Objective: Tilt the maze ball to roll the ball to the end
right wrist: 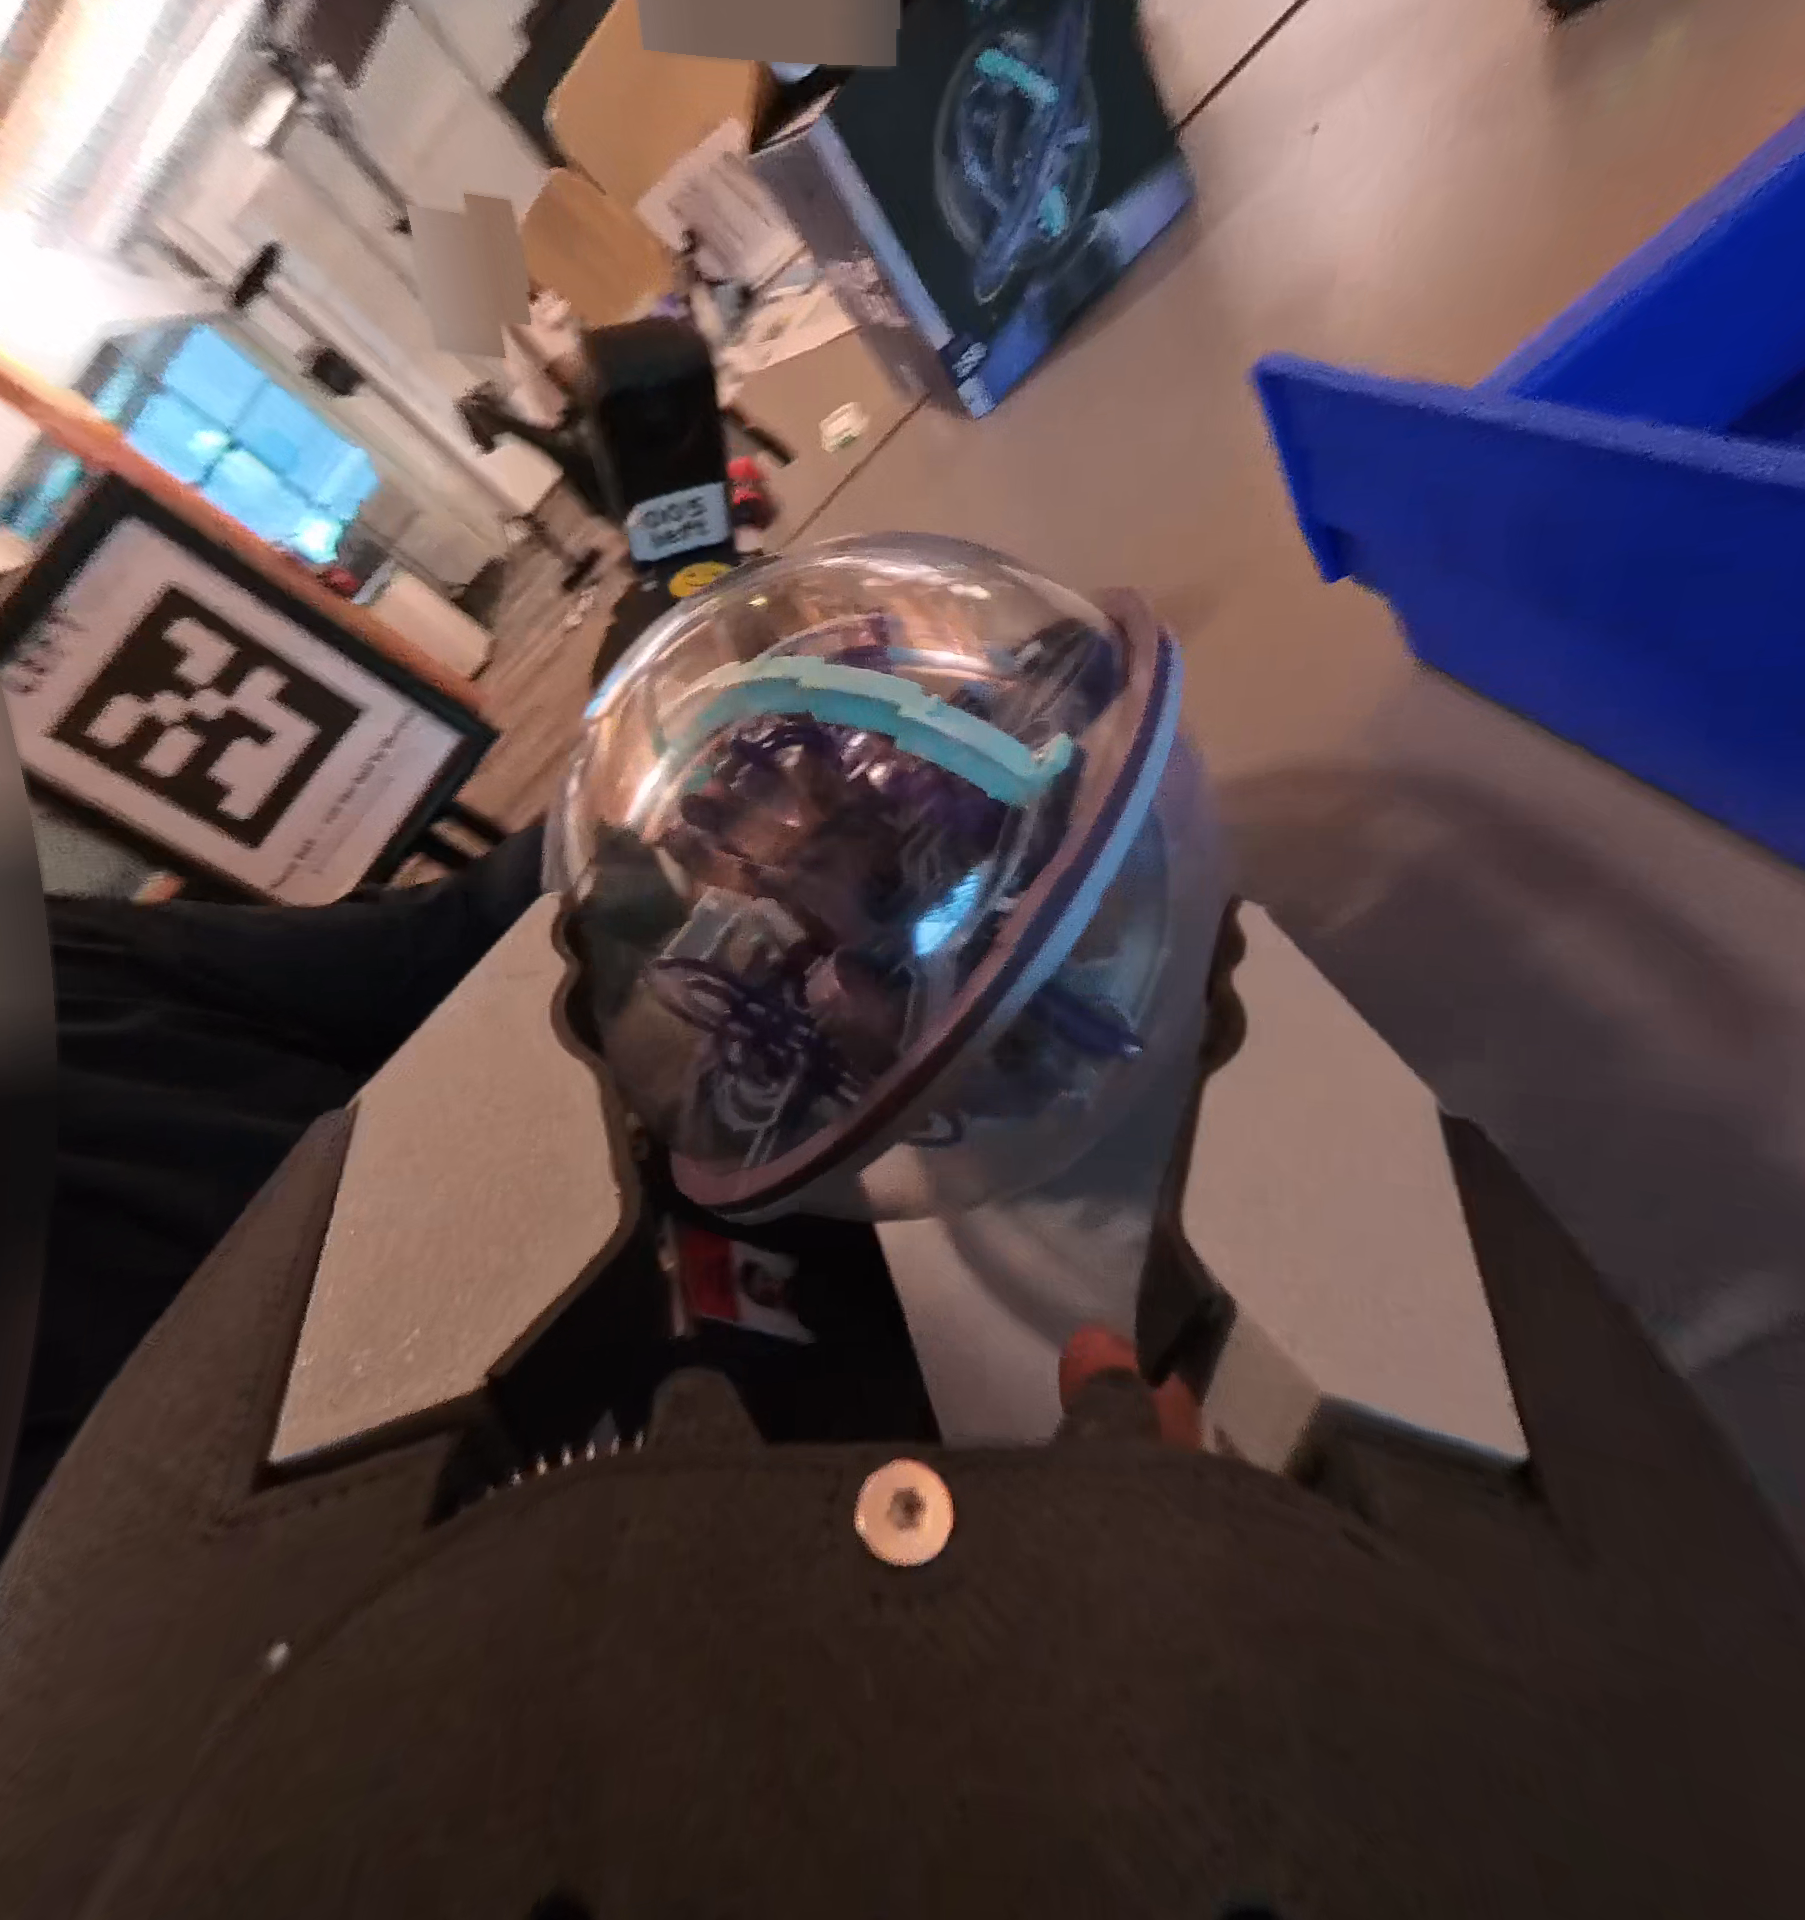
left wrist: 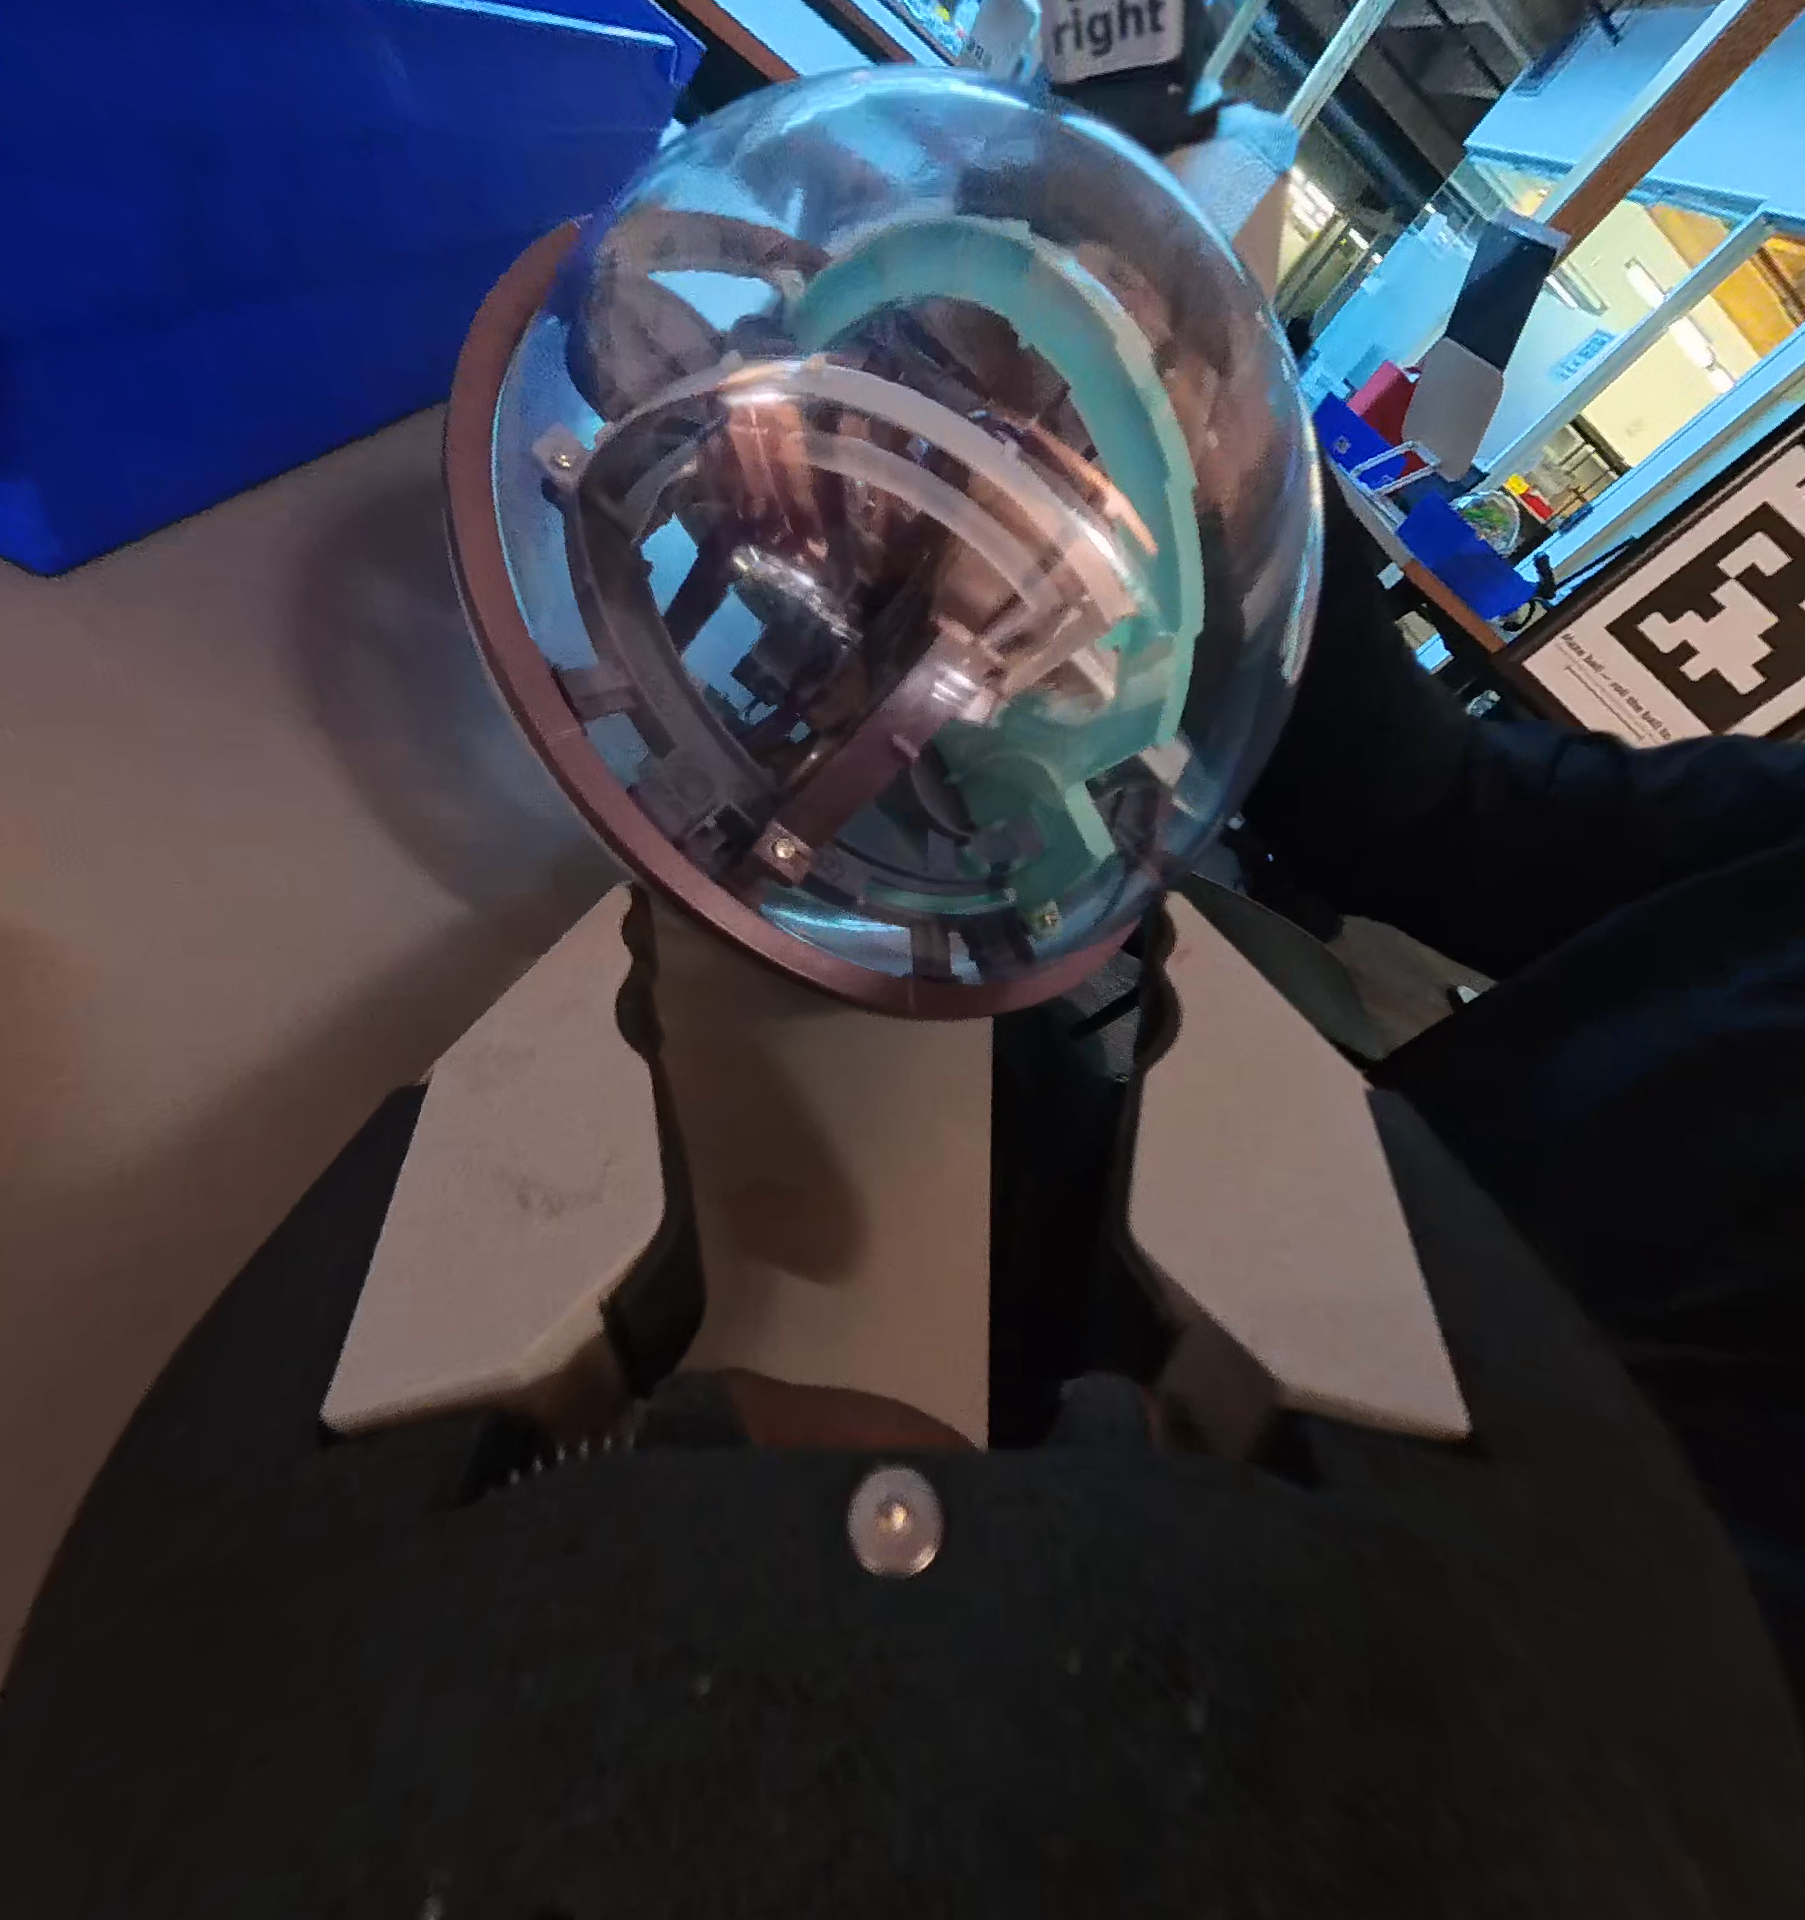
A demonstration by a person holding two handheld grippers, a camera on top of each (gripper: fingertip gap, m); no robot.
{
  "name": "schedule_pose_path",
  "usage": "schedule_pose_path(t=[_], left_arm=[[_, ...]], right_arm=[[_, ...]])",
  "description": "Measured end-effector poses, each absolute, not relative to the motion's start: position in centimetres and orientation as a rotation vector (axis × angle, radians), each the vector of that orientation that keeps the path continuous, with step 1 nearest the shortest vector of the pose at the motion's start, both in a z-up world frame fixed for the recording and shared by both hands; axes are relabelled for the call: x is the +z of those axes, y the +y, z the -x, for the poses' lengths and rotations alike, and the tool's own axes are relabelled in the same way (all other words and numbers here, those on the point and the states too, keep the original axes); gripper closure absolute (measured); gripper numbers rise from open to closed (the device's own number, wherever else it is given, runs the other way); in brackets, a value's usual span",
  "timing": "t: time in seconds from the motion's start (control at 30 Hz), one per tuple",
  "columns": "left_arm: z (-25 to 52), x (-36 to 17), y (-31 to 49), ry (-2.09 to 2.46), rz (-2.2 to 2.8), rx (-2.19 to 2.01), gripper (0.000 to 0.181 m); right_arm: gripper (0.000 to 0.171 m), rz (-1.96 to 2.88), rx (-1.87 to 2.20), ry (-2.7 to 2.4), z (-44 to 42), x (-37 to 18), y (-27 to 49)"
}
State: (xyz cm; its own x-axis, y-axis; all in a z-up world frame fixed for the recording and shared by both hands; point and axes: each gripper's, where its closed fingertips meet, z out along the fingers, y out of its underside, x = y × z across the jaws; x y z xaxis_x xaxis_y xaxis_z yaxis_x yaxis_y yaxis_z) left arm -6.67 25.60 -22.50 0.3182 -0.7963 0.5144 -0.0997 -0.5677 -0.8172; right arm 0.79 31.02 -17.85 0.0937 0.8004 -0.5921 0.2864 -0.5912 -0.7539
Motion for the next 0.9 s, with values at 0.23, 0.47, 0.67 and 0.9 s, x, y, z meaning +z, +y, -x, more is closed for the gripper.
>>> schedule_pose_path(t=[0.23,0.47,0.67,0.9], left_arm=[[6.5,-22.7,25.2,0.807,1.91,-1.276,0.092],[6.0,-22.6,24.5,0.778,1.902,-1.288,0.094],[5.2,-23.3,23.8,0.827,1.947,-1.262,0.091],[5.5,-23.0,24.1,0.79,1.932,-1.282,0.096]], right_arm=[[0.047,1.95,1.56,-1.16,-0.2,-18.6,29.8],[0.047,1.944,1.546,-1.137,-0.9,-18.7,29.0],[0.045,1.904,1.605,-1.093,-1.0,-18.9,28.6],[0.045,1.902,1.605,-1.074,-1.3,-19.1,28.6]])
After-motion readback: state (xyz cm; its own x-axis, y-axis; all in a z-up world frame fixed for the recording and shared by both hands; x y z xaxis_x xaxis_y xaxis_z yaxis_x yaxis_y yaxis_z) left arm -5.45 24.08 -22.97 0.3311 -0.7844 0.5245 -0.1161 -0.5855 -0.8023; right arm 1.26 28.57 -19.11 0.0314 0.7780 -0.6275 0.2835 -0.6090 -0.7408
